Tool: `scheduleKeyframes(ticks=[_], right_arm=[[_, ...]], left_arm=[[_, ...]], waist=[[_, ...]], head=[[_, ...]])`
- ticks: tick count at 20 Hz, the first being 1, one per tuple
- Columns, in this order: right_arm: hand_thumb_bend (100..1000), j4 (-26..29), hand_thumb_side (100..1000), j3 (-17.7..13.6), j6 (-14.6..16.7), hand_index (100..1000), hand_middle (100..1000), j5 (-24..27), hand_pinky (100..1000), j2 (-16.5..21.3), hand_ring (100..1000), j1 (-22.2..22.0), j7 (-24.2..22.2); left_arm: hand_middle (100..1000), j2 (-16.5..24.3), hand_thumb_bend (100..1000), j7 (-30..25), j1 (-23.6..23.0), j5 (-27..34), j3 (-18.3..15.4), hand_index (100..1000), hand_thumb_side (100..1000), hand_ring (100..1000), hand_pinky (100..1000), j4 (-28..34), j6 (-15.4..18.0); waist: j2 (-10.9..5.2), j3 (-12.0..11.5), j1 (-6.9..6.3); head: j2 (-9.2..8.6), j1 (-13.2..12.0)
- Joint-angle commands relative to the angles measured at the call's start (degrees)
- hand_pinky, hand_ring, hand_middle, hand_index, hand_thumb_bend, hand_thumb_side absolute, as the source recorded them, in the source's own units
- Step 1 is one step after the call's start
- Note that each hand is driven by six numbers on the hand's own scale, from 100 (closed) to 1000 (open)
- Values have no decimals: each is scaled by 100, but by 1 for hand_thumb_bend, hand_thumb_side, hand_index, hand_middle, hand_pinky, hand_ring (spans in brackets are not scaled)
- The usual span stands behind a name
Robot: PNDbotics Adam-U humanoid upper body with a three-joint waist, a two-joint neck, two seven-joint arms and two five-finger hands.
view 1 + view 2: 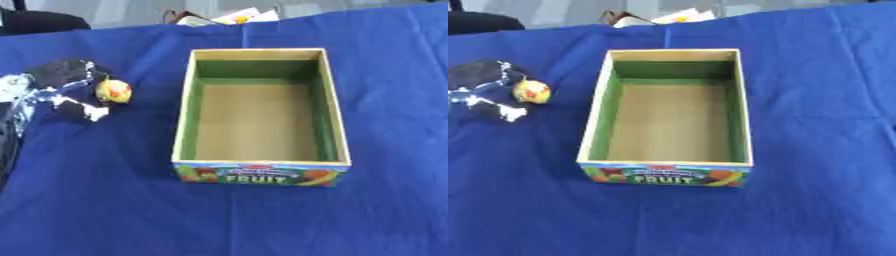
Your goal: Pick up objects on the table and place them in the box.
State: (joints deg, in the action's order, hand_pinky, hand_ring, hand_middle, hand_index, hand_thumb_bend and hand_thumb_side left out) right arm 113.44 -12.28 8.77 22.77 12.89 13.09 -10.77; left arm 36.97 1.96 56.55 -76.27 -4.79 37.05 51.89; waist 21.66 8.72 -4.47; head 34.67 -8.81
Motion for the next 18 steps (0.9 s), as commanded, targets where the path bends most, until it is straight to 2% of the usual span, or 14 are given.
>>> scheduleKeyframes(ticks=[1, 4, 6, 12, 18], right_arm=[[100, 115, 1000, -24, -2, 845, 487, -51, 513, 69, 759, 23, -5], [100, 115, 1000, -23, -16, 845, 487, -47, 513, 71, 759, 13, -6], [100, 115, 1000, -23, -22, 845, 487, -39, 513, 71, 759, 10, -5], [100, 115, 1000, -27, -32, 845, 487, -24, 514, 62, 760, -4, -12], [100, 115, 1000, -37, -46, 845, 487, -16, 515, 64, 760, -13, -18]], left_arm=[[579, 0, 100, -211, -7, 1, 120, 758, 800, 624, 514, -50, 8], [573, 4, 100, -514, 5, 304, 129, 750, 772, 620, 511, 61, 8], [557, 21, 100, -702, 3, 533, 117, 730, 677, 608, 500, 143, 8], [563, 49, 100, -1278, -39, 1092, 76, 745, 762, 608, 507, 259, 8], [568, 84, 100, -2055, -57, 1832, -7, 754, 793, 605, 514, 467, 8]], waist=[[-92, -10, 40], [-112, -27, 42], [-122, -31, 46], [-146, -34, 65], [-162, -62, 72]], head=[[15, 28], [24, 40], [21, 38], [31, 52], [44, 79]])
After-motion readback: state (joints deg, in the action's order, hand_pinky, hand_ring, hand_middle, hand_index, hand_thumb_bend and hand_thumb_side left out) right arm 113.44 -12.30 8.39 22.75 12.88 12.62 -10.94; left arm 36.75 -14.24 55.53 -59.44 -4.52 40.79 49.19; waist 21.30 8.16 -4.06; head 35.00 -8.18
